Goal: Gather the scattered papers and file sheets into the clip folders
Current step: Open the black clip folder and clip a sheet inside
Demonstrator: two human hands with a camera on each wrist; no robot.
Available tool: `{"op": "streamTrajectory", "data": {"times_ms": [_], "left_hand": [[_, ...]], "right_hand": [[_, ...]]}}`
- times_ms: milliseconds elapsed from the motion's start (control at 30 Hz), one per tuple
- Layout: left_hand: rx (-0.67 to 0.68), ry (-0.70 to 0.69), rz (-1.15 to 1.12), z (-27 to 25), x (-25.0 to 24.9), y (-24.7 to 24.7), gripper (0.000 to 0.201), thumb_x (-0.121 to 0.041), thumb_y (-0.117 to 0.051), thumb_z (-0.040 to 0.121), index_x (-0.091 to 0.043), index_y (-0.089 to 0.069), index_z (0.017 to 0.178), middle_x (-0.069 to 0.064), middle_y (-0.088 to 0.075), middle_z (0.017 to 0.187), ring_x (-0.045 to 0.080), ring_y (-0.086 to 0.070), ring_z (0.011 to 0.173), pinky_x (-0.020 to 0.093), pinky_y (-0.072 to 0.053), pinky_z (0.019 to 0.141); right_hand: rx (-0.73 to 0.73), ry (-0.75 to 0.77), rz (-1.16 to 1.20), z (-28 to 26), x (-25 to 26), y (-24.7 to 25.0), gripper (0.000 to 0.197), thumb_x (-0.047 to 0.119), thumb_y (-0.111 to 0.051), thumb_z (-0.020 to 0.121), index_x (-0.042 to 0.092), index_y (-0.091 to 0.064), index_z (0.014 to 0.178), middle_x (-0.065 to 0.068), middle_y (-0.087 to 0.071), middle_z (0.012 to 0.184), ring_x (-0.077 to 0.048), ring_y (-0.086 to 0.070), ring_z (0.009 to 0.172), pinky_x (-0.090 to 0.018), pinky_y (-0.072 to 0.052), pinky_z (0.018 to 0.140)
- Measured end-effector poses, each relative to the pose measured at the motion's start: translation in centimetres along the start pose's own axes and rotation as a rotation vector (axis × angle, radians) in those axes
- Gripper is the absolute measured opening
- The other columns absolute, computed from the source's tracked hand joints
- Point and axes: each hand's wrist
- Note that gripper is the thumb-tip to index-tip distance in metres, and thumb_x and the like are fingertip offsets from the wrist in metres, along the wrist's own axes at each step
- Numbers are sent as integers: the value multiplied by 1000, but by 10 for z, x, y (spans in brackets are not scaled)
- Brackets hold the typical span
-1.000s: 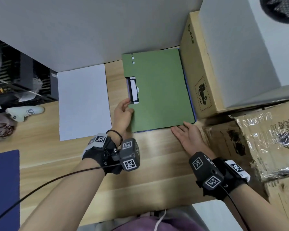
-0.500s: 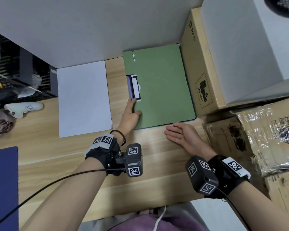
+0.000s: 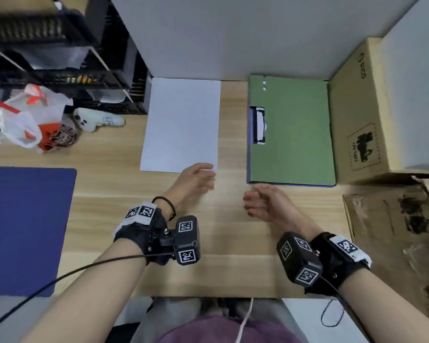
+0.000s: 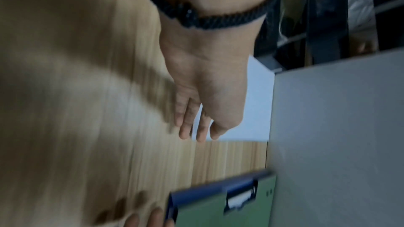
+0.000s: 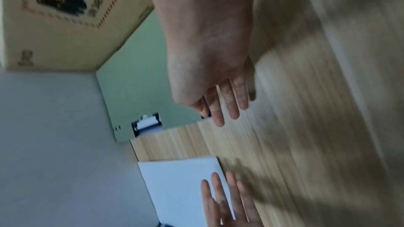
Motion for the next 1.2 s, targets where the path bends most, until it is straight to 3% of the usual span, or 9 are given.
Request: {"op": "streamTrajectory", "data": {"times_ms": [67, 200, 333, 400, 500, 567, 767, 967, 1200], "left_hand": [[-72, 2, -29, -16, 19, 44, 25, -17, -55, 96, -16, -57, 121, 14, -66, 117, 24, -67, 91, 38, -53, 90], [-287, -9, -106, -62, 58, 139, 23, -13, -54, 96, -17, -56, 118, 12, -65, 112, 21, -62, 94, 26, -50, 79], [-586, -37, -61, -112, 96, 237, 35, -11, -47, 98, -18, -48, 132, -6, -56, 108, 1, -54, 87, 7, -45, 65], [-696, -35, -86, -132, 118, 283, 43, -1, -45, 97, -9, -40, 139, 1, -55, 115, 10, -56, 99, 10, -47, 75], [-775, 33, -42, -150, 149, 341, 51, -2, -50, 94, -11, -38, 143, 8, -43, 143, 23, -41, 134, 35, -37, 110], [-814, 72, -5, -155, 165, 369, 56, -7, -56, 88, -12, -42, 142, 8, -41, 146, 24, -40, 135, 41, -34, 112], [-923, 135, 128, -151, 192, 409, 81, -11, -62, 78, -12, -25, 150, 13, -34, 152, 32, -31, 140, 44, -25, 116], [-917, 318, 297, -143, 185, 417, 75, -31, -62, 80, -25, -30, 147, 9, -37, 148, 31, -25, 142, 61, -5, 114], [-836, 368, 247, -135, 193, 420, 66, -71, -51, 64, -26, -53, 113, 1, -61, 121, 28, -56, 111, 42, -43, 96]], "right_hand": [[13, -4, -33, 3, -8, -33, 10, 18, -54, 87, 22, -46, 82, -3, -51, 75, -14, -39, 56, -25, -35, 57], [26, 9, -207, 14, -32, -112, 11, 10, -44, 97, 13, -55, 100, -18, -66, 95, -30, -61, 76, -41, -54, 79], [100, -32, -354, 31, -59, -204, 11, 10, -45, 97, 11, -56, 100, -20, -69, 98, -35, -65, 81, -53, -51, 93], [145, -62, -393, 39, -74, -248, 12, 10, -45, 98, 10, -56, 103, -18, -69, 99, -36, -66, 85, -52, -52, 95], [180, -119, -431, 48, -97, -304, 11, 11, -46, 99, 11, -55, 105, -12, -67, 96, -29, -65, 83, -45, -52, 91], [181, -136, -464, 52, -108, -332, 14, 10, -47, 98, 11, -55, 109, -10, -64, 97, -26, -65, 85, -41, -51, 91], [180, -145, -452, 64, -121, -379, 23, 6, -45, 97, 9, -53, 119, -13, -62, 111, -26, -65, 99, -40, -51, 98], [160, -151, -459, 68, -122, -398, 34, -5, -28, 97, 8, -51, 118, -19, -60, 119, -28, -64, 102, -32, -59, 79], [128, -80, -497, 73, -114, -389, 22, 13, -37, 101, 10, -54, 115, -19, -63, 115, -26, -65, 100, -37, -54, 90]]}}
Point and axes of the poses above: each hand's wrist, its own z-axis towards the middle knuckle, its own y-axis out of the back of the hand, x = y × z
